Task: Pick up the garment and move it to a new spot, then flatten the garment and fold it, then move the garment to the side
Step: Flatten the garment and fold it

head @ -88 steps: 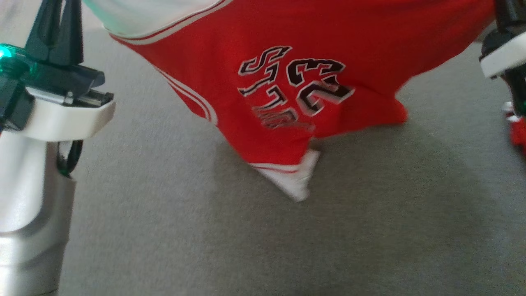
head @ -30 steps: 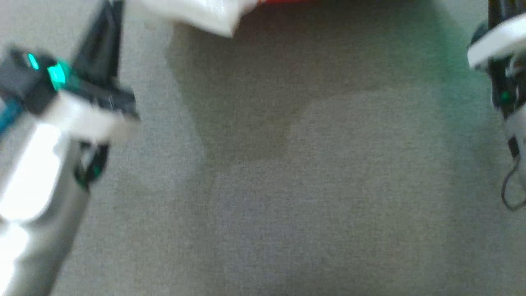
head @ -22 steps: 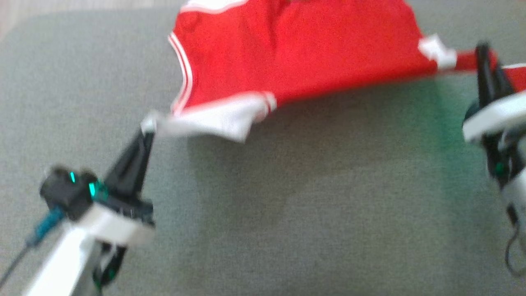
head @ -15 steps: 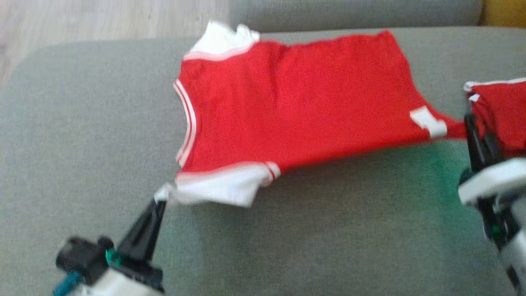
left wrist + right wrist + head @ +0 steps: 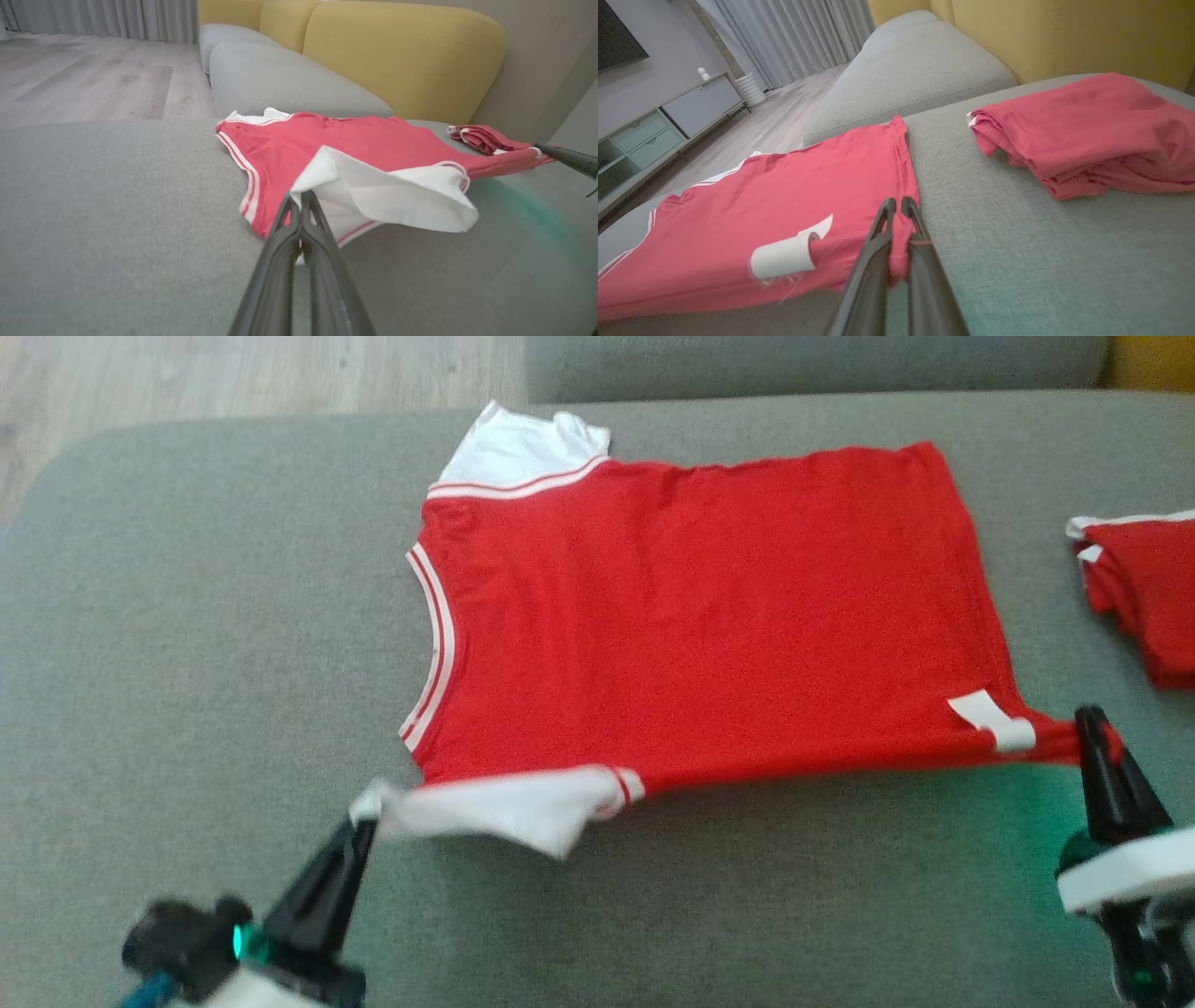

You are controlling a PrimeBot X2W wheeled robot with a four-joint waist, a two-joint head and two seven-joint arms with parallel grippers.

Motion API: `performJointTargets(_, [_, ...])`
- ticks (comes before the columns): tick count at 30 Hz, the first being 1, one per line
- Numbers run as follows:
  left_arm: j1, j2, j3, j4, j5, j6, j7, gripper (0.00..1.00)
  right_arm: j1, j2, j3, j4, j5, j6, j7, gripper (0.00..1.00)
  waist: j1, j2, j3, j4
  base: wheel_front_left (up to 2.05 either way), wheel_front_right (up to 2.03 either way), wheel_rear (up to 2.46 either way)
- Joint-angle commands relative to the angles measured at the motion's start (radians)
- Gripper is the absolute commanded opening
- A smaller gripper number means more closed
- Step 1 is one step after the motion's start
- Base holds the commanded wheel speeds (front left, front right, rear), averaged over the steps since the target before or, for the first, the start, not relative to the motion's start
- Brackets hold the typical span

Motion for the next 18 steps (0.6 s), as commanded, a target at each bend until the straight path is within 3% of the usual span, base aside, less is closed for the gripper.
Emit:
performJointTargets(1, [-0.082,0.016,0.053,-0.016,-0.002,-0.001,-0.008,0.00,-0.038,-0.019,-0.005,-0.030,-0.012,0.007,0.004,0.00,-0.0001,-0.0001,0.019,0.003,0.00,0.00,0.00])
performJointTargets(9, [-0.355,-0.023,0.024,0.117,0.057,-0.039,-0.014,0.00,-0.203,0.024,-0.048,-0.010,-0.123,0.007,0.088,0.00,-0.0001,-0.0001,0.116,0.020,0.00,0.00,0.00])
performJointTargets(17, [-0.569,-0.061,-0.038,0.318,0.070,-0.065,-0.025,0.00,-0.366,0.046,-0.023,0.111,-0.212,0.007,0.130,0.00,-0.0001,-0.0001,0.182,0.028,0.00,0.00,0.00])
performJointTargets(18, [-0.587,-0.064,-0.046,0.343,0.071,-0.066,-0.027,0.00,-0.381,0.047,-0.016,0.127,-0.220,0.007,0.126,0.12,-0.0001,-0.0001,0.185,0.028,0.00,0.00,0.00])
